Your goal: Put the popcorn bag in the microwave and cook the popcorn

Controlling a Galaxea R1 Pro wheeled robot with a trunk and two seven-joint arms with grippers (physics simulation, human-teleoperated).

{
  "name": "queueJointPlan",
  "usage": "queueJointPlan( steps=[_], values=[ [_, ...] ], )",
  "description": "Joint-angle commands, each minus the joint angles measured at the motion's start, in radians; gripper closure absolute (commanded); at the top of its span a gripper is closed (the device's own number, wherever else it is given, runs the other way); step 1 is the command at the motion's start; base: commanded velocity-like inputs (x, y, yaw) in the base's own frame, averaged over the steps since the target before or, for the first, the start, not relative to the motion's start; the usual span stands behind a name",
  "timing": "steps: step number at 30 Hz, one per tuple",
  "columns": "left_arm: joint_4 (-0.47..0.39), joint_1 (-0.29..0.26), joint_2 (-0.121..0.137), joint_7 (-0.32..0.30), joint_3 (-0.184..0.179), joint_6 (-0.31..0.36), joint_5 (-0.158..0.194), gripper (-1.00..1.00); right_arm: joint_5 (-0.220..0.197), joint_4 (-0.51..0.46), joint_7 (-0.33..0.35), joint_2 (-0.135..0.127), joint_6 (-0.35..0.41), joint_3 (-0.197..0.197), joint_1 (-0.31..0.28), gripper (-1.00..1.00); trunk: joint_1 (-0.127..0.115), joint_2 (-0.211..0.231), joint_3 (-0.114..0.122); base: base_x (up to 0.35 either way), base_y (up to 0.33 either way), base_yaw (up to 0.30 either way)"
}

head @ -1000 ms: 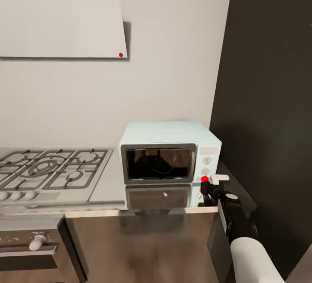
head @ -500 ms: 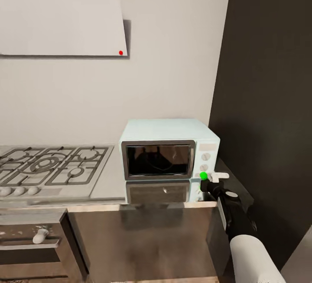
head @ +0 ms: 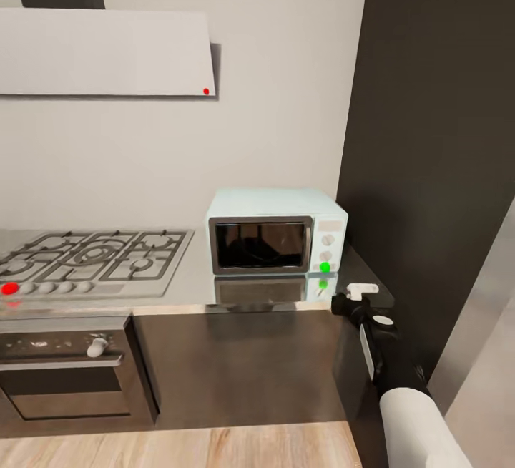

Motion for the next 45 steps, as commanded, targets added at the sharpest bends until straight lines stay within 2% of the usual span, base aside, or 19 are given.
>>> queueJointPlan(
  steps=[1, 4, 5, 7, 9, 12, 16, 19, 20, 21, 22, 25, 26, 28, 30, 34, 38, 42, 45],
  values=[
    [0.000, 0.000, 0.000, 0.004, -0.008, -0.002, 0.006, -1.00, 0.011, -0.020, 0.013, 0.002, 0.005, -0.005, -0.001, 1.00, -0.001, -0.001, -0.001, -0.338, 0.000, 0.000],
    [0.000, 0.000, 0.000, 0.004, -0.008, -0.002, 0.006, -1.00, 0.019, -0.054, 0.015, 0.003, 0.014, -0.004, -0.001, 1.00, -0.001, -0.001, -0.001, -0.338, 0.000, 0.000],
    [0.000, 0.000, 0.000, 0.004, -0.008, -0.002, 0.006, -1.00, 0.065, -0.092, 0.015, 0.009, 0.033, -0.004, -0.001, 1.00, -0.001, -0.001, -0.001, -0.338, 0.000, 0.000],
    [0.000, 0.000, 0.000, 0.004, -0.008, -0.002, 0.006, -1.00, 0.114, -0.173, 0.015, 0.014, 0.102, -0.005, 0.004, 1.00, -0.001, -0.001, -0.001, -0.338, 0.000, 0.000],
    [0.000, 0.000, -0.001, 0.004, -0.008, -0.002, 0.006, -1.00, 0.126, -0.203, 0.015, 0.014, 0.145, -0.006, 0.039, 1.00, -0.001, -0.001, -0.001, -0.337, 0.000, 0.000],
    [0.000, 0.000, -0.001, 0.004, -0.008, -0.003, 0.006, -1.00, 0.125, -0.144, 0.015, 0.003, 0.158, -0.014, 0.113, 1.00, -0.001, -0.001, -0.001, -0.337, 0.000, 0.000],
    [0.000, 0.000, -0.001, 0.004, -0.008, -0.002, 0.006, -1.00, 0.126, 0.056, 0.007, -0.001, 0.144, -0.015, 0.135, 1.00, -0.001, -0.001, -0.001, -0.337, 0.000, 0.000],
    [0.000, 0.000, -0.001, 0.004, -0.008, -0.002, 0.006, -1.00, 0.128, 0.272, -0.006, -0.011, 0.072, -0.016, 0.137, 1.00, -0.001, -0.001, -0.001, -0.334, 0.000, 0.000],
    [0.000, 0.000, 0.000, 0.004, -0.008, -0.002, 0.006, -1.00, 0.128, 0.361, -0.019, -0.030, 0.035, -0.016, 0.137, 1.00, -0.001, -0.001, -0.001, -0.295, 0.000, 0.000],
    [0.000, 0.000, 0.000, 0.004, -0.008, -0.002, 0.006, -1.00, 0.129, 0.517, -0.041, -0.069, -0.051, -0.016, 0.137, 1.00, -0.001, -0.001, -0.001, -0.180, 0.000, 0.000],
    [0.000, 0.000, 0.000, 0.004, -0.008, -0.002, 0.006, -1.00, 0.128, 0.579, -0.053, -0.082, -0.092, -0.016, 0.137, 1.00, -0.001, -0.001, -0.001, -0.115, 0.000, 0.000],
    [0.000, 0.000, 0.001, 0.004, -0.007, -0.002, 0.006, -1.00, 0.128, 0.862, -0.134, -0.152, -0.280, -0.013, 0.142, 1.00, -0.001, -0.001, -0.001, -0.034, 0.000, 0.000],
    [0.000, 0.000, 0.002, 0.004, -0.007, -0.002, 0.006, -1.00, 0.127, 0.891, -0.145, -0.161, -0.305, -0.013, 0.172, 1.00, -0.001, -0.001, -0.001, -0.006, 0.000, 0.000],
    [0.000, 0.000, 0.006, 0.004, -0.007, -0.002, 0.007, -1.00, 0.127, 0.915, -0.154, -0.169, -0.328, -0.012, 0.292, 1.00, -0.001, -0.001, -0.001, -0.002, 0.000, 0.000],
    [0.000, 0.000, 0.008, 0.004, -0.007, -0.002, 0.007, -1.00, 0.127, 0.920, -0.156, -0.170, -0.335, -0.011, 0.371, 1.00, -0.001, -0.001, -0.001, 0.000, 0.000, 0.000],
    [0.000, 0.000, 0.013, 0.003, -0.007, -0.001, 0.006, -1.00, 0.124, 0.922, -0.157, -0.172, -0.342, -0.011, 0.477, 1.00, -0.001, -0.001, -0.001, 0.000, 0.000, 0.000],
    [0.000, 0.000, 0.027, 0.004, -0.005, -0.001, 0.011, -1.00, 0.115, 0.922, -0.156, -0.184, -0.353, -0.014, 0.522, 1.00, -0.001, -0.001, -0.001, 0.000, 0.000, 0.000],
    [0.000, 0.000, 0.034, 0.004, -0.006, -0.004, 0.084, -1.00, 0.114, 0.922, -0.156, -0.190, -0.355, -0.014, 0.526, 1.00, -0.001, -0.001, -0.001, 0.000, 0.000, 0.000],
    [0.000, 0.000, 0.036, 0.004, -0.007, -0.022, 0.106, -1.00, 0.115, 0.922, -0.156, -0.190, -0.352, -0.014, 0.527, 1.00, -0.001, -0.001, -0.001, 0.000, 0.000, 0.000]
  ],
)
